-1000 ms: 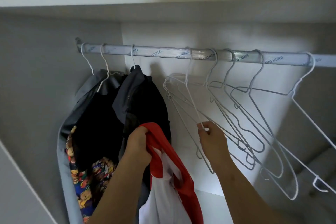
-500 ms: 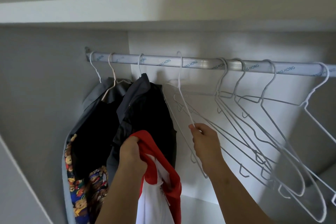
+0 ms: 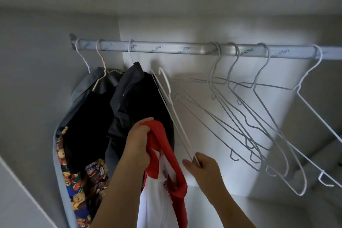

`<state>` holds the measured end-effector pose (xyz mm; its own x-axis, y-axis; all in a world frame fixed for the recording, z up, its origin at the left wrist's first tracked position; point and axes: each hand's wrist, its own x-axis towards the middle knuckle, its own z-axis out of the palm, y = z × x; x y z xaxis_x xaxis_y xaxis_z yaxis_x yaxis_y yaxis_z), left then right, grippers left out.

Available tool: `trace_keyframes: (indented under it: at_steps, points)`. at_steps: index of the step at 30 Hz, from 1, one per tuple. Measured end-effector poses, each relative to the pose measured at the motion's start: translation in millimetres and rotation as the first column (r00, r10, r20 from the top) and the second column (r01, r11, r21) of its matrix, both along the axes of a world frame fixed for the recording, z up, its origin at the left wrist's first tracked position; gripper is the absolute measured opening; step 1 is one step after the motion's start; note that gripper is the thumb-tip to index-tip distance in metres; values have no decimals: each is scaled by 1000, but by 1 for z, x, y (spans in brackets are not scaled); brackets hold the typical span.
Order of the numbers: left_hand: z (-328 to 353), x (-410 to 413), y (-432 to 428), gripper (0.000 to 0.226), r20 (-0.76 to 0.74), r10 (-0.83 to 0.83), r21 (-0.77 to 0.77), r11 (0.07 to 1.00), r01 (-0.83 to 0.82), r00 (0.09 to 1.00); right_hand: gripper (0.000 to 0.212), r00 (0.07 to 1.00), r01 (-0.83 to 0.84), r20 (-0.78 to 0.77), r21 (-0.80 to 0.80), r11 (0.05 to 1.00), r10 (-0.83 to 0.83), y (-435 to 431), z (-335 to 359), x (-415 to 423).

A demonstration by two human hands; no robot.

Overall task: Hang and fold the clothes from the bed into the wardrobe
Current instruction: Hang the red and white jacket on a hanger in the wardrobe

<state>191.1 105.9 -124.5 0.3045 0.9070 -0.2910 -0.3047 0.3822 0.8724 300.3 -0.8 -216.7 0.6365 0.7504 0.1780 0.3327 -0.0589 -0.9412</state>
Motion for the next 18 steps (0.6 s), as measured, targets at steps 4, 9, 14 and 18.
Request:
trace_keyframes:
  at_steps: [4,9,14,18]
  points:
    - [-8,10,-4,56,10,-138,152,979,135,990,58,990,80,132,-173,982,-57,-29,-38,6]
    - [-18,29,-18,54,-110,-472,243,841,484,875,47,983,113,169,-277,954,-68,-53,-51,20]
    - [-36,49,-33,60,-184,-588,212,759,616,787,57,973,171,200,-307,936,-112,-72,-55,26]
    - [-44,53,-33,48,-321,-491,206,799,566,810,54,976,171,183,-327,929,-116,-90,-68,28]
